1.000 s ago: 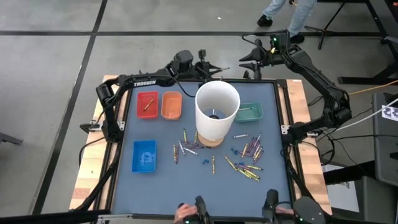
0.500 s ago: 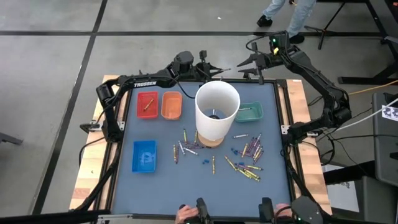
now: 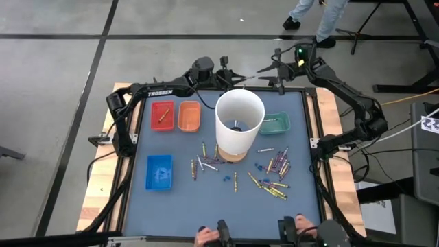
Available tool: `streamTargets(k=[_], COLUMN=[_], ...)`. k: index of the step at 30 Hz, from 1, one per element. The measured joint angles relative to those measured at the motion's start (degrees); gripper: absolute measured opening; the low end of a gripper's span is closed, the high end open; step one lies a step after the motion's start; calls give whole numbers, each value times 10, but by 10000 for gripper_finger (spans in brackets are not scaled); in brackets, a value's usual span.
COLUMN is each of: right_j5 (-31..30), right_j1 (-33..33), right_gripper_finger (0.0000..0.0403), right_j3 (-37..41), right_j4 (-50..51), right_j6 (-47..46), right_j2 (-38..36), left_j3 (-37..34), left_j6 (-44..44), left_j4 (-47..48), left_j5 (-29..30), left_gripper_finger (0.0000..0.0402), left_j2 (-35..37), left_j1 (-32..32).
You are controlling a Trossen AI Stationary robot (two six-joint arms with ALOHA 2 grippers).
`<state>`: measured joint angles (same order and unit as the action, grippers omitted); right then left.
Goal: Sort crayons
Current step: Put the gray crayon into the green bin
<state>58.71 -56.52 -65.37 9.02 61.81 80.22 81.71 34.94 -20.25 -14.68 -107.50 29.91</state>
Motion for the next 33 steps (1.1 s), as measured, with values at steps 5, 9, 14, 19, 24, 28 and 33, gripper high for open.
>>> streamTargets(k=[5,9,14,19,24,28,33], right_j5=[-45,-77,-77,-70,-43,-20,-10], right_j1=[41,61,67,66,66,66,68], right_gripper_finger=[101,101,101,101,101,101,101], right_j3=[1,1,1,1,1,1,1], right_j4=[-42,-61,-63,-79,-88,-89,-91], right_j6=[-3,-6,-6,-18,-20,-21,-22], right_j2=[18,30,33,33,33,33,33], left_j3=[0,0,0,0,1,1,1], left_j6=[1,1,1,1,1,2,2], left_j4=[0,1,2,0,-2,-1,0], left_j5=[0,0,0,0,-3,-2,1], left_gripper_finger=[11,11,11,11,12,12,12], left_j2=[0,0,1,1,2,2,1], left_j1=[-5,-7,-7,-7,-7,-8,-7])
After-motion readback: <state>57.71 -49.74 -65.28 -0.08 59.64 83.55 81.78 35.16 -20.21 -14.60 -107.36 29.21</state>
